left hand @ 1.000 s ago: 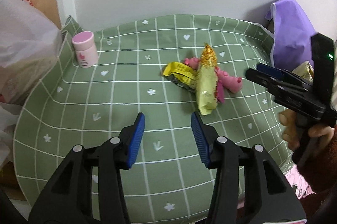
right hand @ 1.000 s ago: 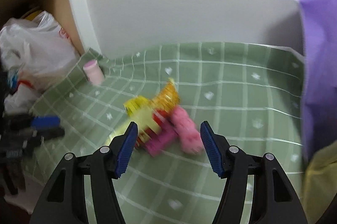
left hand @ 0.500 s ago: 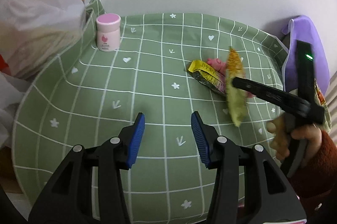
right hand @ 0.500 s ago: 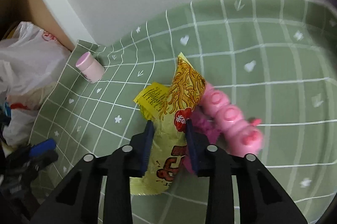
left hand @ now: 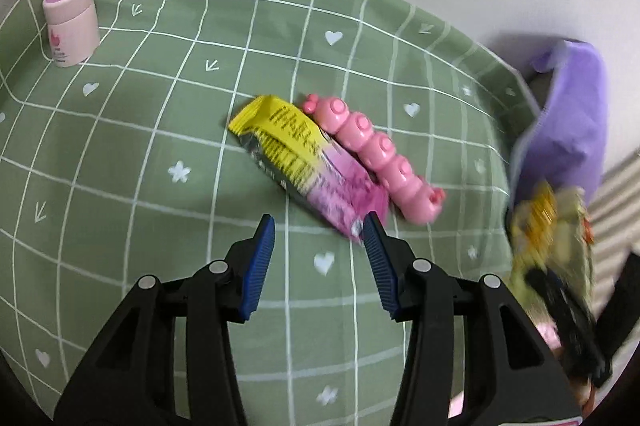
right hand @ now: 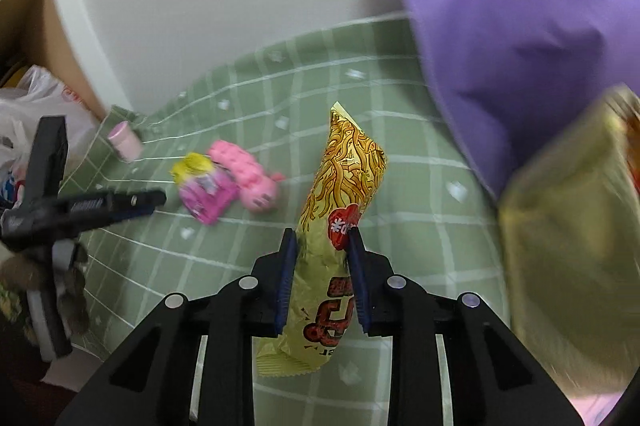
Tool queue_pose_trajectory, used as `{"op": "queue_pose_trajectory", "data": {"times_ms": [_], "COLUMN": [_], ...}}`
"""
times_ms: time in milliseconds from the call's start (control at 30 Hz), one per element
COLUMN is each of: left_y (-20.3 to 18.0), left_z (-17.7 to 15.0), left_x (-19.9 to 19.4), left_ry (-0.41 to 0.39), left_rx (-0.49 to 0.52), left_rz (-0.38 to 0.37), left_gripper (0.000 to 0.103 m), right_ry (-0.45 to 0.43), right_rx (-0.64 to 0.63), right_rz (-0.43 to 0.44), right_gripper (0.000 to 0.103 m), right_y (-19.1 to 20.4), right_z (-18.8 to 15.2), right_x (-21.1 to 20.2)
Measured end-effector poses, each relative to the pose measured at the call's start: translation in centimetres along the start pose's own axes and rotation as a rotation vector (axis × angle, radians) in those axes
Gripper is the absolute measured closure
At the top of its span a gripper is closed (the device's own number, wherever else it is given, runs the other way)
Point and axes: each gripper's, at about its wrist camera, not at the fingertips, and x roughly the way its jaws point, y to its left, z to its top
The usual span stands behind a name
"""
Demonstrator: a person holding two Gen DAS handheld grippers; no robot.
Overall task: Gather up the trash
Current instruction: 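Grasp a yellow-red snack bag with the right tool while the left tool grasps a yellow-pink wrapper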
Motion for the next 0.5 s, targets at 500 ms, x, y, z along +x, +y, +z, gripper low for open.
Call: {"op": "queue_pose_trajectory", "data": {"times_ms": [500], "left_y": [-1.9], "left_z": [2.1], "left_x": [2.8], "left_ry": [-0.020], "left_rx": [0.004], "left_rz": [0.050], "left_gripper": [0.094], "right_ry": [-0.012], "right_rx": [0.074], "right_rz": [-0.038], "right_gripper": [0.077], "right_y": [-4.6], "right_z": [-2.1], "right_x": [-3.8]}}
